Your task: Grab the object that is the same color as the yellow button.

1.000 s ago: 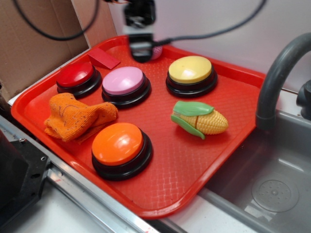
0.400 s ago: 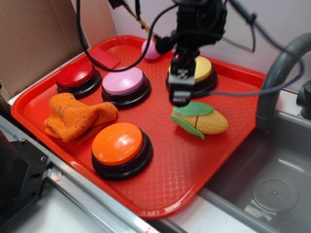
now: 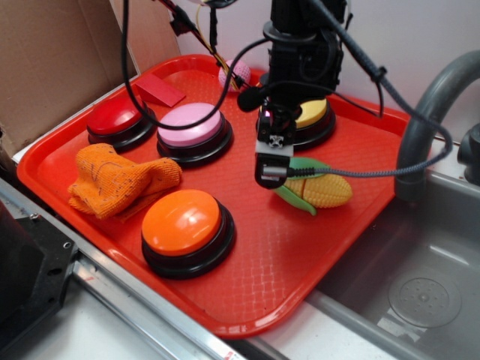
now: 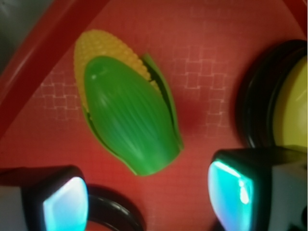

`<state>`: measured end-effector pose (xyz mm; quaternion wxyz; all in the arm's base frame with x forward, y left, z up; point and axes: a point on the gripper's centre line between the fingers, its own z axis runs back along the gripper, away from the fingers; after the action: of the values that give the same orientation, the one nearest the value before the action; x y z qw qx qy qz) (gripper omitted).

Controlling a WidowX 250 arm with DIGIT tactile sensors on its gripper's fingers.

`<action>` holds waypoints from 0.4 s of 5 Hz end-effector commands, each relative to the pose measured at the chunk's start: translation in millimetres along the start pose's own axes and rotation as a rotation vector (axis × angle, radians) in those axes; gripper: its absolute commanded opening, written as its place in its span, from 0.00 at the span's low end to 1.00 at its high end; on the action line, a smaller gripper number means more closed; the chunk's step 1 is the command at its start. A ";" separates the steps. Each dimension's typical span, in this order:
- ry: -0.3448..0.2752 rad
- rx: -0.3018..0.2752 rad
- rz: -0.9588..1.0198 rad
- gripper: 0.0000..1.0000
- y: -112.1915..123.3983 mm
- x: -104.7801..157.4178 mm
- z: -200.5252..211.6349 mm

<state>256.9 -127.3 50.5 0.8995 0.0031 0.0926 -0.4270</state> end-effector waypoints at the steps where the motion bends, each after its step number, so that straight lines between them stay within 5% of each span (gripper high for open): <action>1: -0.046 0.002 -0.067 1.00 -10.0 26.9 2.2; 2: 0.017 -0.065 -0.085 1.00 -8.1 21.7 -26.3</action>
<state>265.4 -143.2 15.5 0.8883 -0.0213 0.1345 -0.4386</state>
